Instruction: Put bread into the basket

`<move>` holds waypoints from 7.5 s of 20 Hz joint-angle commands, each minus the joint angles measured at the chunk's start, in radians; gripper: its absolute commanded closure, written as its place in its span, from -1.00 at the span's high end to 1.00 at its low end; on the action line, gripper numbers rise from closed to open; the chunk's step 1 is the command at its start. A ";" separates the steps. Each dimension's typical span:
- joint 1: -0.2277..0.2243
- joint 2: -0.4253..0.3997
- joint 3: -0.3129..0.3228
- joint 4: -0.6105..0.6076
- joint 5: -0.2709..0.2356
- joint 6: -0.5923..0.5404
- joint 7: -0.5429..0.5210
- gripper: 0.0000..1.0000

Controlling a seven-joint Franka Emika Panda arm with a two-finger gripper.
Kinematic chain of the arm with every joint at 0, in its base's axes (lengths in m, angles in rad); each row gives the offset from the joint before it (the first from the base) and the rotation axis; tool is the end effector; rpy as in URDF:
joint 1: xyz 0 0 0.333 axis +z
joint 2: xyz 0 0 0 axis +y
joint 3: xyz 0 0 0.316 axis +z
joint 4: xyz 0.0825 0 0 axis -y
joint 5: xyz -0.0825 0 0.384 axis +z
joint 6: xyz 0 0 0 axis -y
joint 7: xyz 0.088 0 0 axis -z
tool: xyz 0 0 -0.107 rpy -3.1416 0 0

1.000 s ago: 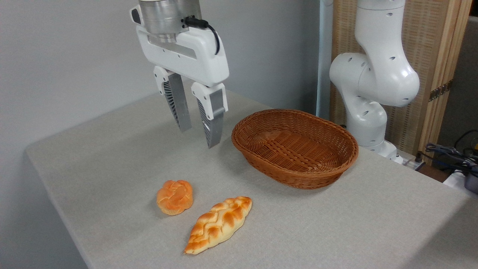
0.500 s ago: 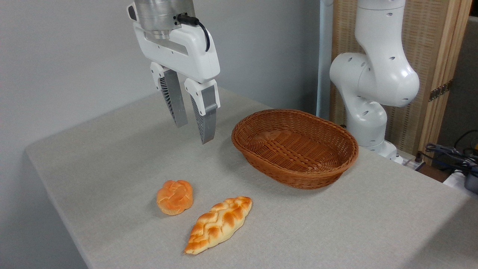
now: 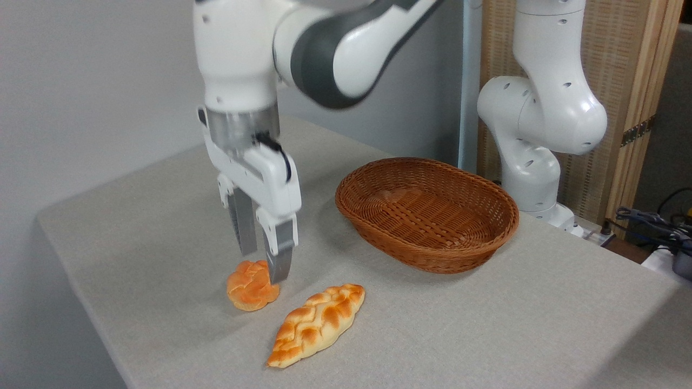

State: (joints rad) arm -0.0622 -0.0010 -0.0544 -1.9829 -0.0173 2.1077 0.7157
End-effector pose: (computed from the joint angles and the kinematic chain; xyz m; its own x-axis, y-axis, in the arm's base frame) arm 0.5639 -0.0669 0.4761 0.6725 -0.7326 0.1050 -0.7298 -0.6800 -0.0703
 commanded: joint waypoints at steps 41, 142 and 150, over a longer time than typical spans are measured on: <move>0.002 0.003 -0.035 0.018 -0.067 -0.118 0.039 -0.33; 0.033 0.003 -0.007 0.429 0.034 -0.589 0.021 1.00; 0.039 -0.008 0.001 0.427 0.011 -0.568 0.021 1.00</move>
State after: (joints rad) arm -0.0288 -0.0142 -0.0563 -1.5798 0.0056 1.5427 0.7458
